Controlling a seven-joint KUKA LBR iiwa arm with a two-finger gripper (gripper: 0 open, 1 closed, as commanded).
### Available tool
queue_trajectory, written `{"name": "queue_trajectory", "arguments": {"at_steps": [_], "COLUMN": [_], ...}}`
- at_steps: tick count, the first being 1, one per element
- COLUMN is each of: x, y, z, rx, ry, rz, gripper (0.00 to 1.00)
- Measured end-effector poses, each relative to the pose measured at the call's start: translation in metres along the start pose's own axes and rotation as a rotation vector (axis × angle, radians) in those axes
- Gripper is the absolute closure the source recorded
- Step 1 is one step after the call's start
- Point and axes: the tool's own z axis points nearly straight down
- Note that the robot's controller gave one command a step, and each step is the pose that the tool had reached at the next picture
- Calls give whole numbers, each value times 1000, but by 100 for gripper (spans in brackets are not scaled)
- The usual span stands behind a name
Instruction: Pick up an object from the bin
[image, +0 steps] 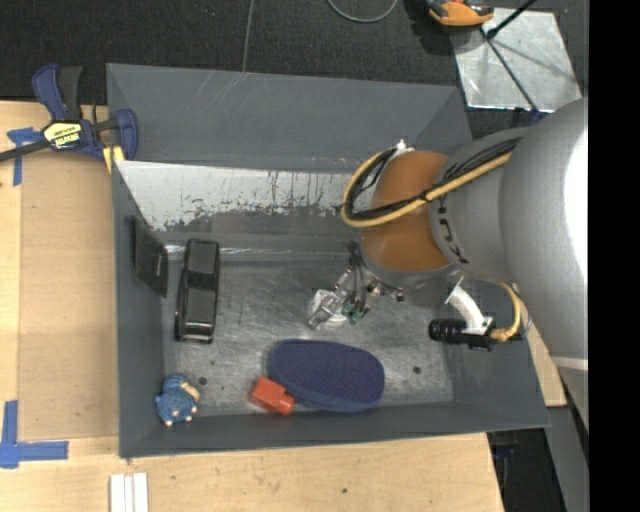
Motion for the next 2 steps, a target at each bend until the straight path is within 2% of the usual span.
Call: {"name": "queue_trajectory", "arguments": {"at_steps": [1, 2], "x": [-2, -5], "y": [1, 2], "z": [-37, -80], "rx": [6, 6], "ry": [8, 8], "rz": [-2, -4], "gripper": [100, 100]}}
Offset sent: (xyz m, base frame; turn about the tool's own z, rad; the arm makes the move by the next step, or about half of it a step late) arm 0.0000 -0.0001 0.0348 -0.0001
